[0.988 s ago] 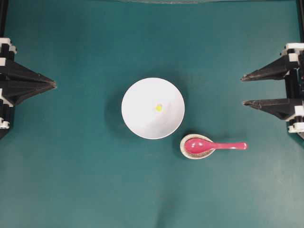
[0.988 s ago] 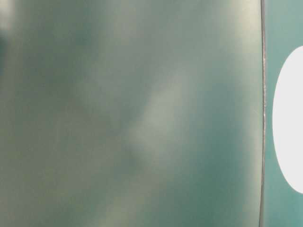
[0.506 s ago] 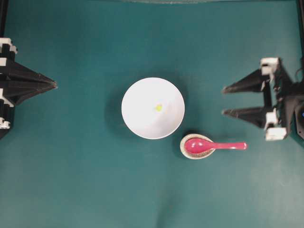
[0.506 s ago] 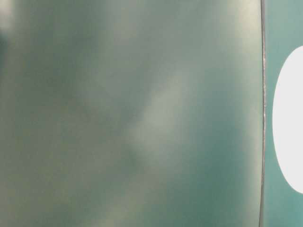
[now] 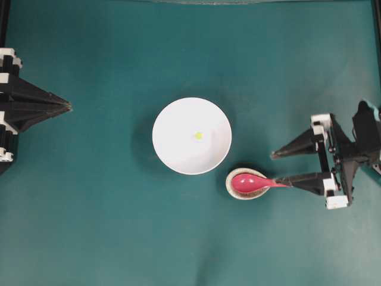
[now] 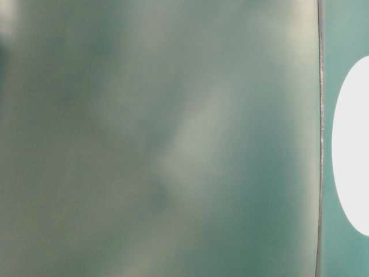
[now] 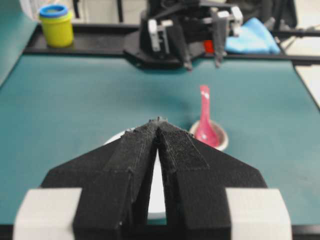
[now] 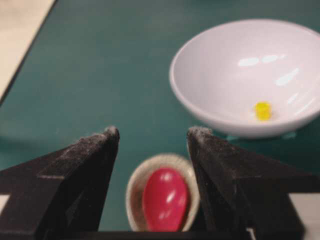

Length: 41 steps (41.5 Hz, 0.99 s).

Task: Scoop the yellow hexagonal prism block from the bowl with a spoon using the right arm.
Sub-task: 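Lower the open right gripper around the pink spoon handle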

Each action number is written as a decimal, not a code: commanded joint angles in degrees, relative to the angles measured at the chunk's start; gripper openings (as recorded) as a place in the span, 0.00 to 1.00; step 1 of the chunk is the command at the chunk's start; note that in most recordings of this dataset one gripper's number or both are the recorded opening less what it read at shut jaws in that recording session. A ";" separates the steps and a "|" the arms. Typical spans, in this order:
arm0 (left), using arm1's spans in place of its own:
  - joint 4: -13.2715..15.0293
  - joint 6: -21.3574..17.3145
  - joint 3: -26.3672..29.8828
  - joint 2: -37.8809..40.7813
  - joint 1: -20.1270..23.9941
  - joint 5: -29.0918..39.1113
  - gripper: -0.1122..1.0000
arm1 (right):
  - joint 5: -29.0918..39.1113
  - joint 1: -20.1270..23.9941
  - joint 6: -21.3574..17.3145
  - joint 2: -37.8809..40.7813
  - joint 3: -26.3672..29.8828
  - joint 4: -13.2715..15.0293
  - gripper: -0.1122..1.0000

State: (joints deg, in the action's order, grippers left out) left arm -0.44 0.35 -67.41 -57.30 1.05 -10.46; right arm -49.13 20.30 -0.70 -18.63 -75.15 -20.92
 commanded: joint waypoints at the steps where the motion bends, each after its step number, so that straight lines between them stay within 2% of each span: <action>1: -0.09 0.00 1.41 0.53 0.00 -0.44 0.16 | -4.83 3.60 0.09 2.29 -0.44 -3.43 0.65; 6: 0.00 0.09 1.41 0.62 0.00 -0.44 0.16 | -8.61 7.03 0.09 5.98 -0.97 -6.94 0.65; 20: -0.09 0.09 1.32 0.62 0.00 -0.35 0.16 | -13.27 13.18 0.09 15.64 -0.53 -11.87 0.65; 32: 0.00 0.09 1.23 1.32 0.09 -0.44 0.16 | -14.94 14.59 0.09 20.04 -0.70 -14.06 0.65; 41: -0.09 0.09 1.14 1.93 0.00 -0.62 0.16 | -14.94 14.59 0.09 22.85 -0.53 -14.33 0.65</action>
State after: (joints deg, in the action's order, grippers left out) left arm -0.35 0.35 -67.41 -55.99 1.05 -10.63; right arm -63.46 34.63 -0.70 4.04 -76.20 -35.07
